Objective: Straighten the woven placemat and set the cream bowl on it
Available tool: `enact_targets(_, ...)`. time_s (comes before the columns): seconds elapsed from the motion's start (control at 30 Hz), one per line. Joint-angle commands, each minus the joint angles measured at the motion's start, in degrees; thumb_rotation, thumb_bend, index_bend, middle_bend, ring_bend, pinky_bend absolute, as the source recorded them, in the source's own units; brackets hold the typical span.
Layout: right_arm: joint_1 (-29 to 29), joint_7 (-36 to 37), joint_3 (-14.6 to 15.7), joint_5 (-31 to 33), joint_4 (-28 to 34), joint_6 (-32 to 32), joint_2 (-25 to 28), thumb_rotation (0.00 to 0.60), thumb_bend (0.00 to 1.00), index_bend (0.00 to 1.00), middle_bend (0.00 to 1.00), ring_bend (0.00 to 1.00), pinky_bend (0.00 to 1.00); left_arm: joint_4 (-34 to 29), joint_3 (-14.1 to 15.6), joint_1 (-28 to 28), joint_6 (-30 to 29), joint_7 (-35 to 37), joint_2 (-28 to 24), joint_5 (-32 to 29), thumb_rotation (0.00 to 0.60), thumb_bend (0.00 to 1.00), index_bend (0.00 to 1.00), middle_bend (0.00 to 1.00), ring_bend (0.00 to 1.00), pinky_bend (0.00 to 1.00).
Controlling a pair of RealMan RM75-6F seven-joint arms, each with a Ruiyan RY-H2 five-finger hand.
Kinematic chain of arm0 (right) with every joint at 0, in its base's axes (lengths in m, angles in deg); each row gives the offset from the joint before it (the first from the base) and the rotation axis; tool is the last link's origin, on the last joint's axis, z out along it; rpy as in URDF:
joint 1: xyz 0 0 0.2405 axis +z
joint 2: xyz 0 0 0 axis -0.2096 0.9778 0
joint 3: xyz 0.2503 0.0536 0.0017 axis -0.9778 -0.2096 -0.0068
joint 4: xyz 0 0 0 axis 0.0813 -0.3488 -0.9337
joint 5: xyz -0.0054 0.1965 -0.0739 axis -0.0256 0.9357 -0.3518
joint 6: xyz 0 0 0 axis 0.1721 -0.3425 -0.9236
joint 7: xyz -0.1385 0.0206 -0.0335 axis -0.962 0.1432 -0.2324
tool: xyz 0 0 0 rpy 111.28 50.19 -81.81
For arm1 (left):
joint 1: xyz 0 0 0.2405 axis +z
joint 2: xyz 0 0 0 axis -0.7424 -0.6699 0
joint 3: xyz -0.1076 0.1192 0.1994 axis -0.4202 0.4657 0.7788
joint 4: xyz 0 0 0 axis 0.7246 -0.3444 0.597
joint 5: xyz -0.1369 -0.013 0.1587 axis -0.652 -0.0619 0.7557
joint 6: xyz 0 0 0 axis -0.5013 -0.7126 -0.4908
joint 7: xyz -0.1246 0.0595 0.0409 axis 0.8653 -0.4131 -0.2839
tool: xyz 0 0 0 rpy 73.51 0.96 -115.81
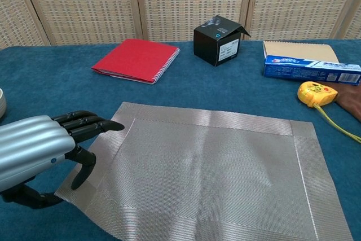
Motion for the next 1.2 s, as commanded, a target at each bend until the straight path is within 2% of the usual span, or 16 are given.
enact_targets(0.03,0.0,-0.1,0.0,0.0,0.0,0.0,0.0,0.600,0.15,0.22,0.00,0.00,0.00,0.9,1.3,-0.5,0.4,5.2,-1.0,3.8,0.600,0.65,0.70,0.00,0.00,0.00)
enact_targets(0.4,0.0,-0.6,0.2,-0.2,0.0,0.0,-0.2,0.600,0.15,0.22,0.00,0.00,0.00,3.0,3.8,-0.5,-0.6,12.4,-2.5,11.4,0.600,0.65,0.70,0.00,0.00,0.00)
enact_targets(0.7,-0.1,-0.9,0.4,-0.3,-0.1,0.0,-0.4,0.600,0.15,0.22,0.00,0.00,0.00,5.3,4.2,-0.3,-0.5,16.3,-2.8,14.0,0.600,0.64,0.69,0.00,0.00,0.00)
enact_targets(0.8,-0.1,-1.0,0.4,-0.4,-0.1,0.0,-0.4,0.600,0.15,0.22,0.00,0.00,0.00,5.5,4.2,-0.1,-0.4,16.9,-3.0,14.0,0.600,0.55,0.57,0.00,0.00,0.00)
enact_targets(0.87,-0.1,-1.0,0.5,-0.4,-0.1,0.0,-0.5,0.600,0.15,0.22,0.00,0.00,0.00,5.5,4.1,0.0,-0.3,17.7,-3.4,13.8,0.600,0.40,0.40,0.00,0.00,0.00)
enact_targets(0.93,-0.1,-1.1,0.5,-0.4,0.0,0.0,-0.5,0.600,0.15,0.22,0.00,0.00,0.00,5.5,3.9,0.1,-0.5,18.5,-3.7,14.1,0.600,0.29,0.27,0.00,0.00,0.00)
enact_targets(1.0,-0.1,-1.2,0.6,-0.4,0.0,0.1,-0.5,0.600,0.15,0.22,0.00,0.00,0.00,5.4,3.9,0.2,-1.0,19.6,-4.0,14.4,0.600,0.23,0.20,0.00,0.00,0.00)
enact_targets(1.07,-0.1,-1.3,0.6,-0.5,-0.1,0.0,-0.6,0.600,0.15,0.22,0.00,0.00,0.00,5.3,4.1,0.2,-1.6,21.2,-4.5,15.1,0.600,0.15,0.07,0.00,0.00,0.00)
enact_targets(1.2,-0.1,-1.5,0.7,-0.8,-0.1,0.0,-0.7,0.600,0.15,0.22,0.00,0.00,0.00,5.5,4.9,0.3,-2.9,23.9,-5.4,17.1,0.600,0.10,0.03,0.00,0.00,0.00)
